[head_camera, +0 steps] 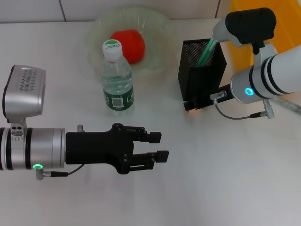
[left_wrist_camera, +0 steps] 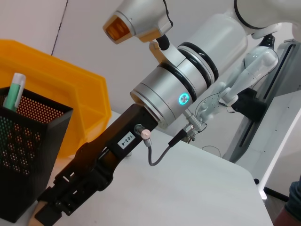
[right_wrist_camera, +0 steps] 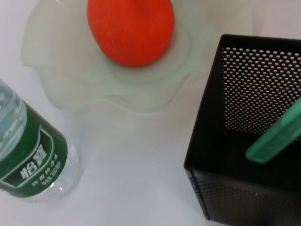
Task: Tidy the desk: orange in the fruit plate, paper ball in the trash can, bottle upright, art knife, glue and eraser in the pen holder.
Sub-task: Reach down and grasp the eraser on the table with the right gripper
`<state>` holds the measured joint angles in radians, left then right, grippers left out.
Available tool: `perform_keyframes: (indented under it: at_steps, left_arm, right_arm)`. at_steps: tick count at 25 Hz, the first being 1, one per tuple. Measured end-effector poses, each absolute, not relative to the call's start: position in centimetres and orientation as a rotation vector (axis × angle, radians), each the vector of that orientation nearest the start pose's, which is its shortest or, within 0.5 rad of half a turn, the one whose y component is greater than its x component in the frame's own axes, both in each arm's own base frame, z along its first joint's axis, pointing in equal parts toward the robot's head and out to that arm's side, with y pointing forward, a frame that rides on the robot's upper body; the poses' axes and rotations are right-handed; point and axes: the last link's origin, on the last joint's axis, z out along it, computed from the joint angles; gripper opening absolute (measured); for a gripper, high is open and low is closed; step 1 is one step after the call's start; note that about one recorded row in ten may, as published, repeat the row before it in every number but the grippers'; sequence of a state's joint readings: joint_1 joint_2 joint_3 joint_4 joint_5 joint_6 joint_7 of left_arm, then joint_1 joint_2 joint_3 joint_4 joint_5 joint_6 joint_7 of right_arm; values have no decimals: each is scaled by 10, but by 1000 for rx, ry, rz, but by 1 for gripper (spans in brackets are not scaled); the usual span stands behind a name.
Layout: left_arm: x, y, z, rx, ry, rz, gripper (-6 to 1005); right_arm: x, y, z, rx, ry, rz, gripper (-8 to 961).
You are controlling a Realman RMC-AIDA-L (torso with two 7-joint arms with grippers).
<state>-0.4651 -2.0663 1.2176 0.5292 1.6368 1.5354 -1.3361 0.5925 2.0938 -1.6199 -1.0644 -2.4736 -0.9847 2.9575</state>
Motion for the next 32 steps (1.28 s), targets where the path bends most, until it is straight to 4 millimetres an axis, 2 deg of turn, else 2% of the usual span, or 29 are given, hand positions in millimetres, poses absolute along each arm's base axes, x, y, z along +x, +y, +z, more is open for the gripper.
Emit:
perform_keyframes:
  at_steps: [22, 32]
  left_arm:
    - [-245, 281, -60, -2978, -666, -827, 550]
    - [-245, 280, -60, -2977, -668, -834, 551]
  right_arm:
    - [192, 374, -72, -2316, 1275, -121, 389]
    - [190, 364, -63, -2326, 1267, -110, 376]
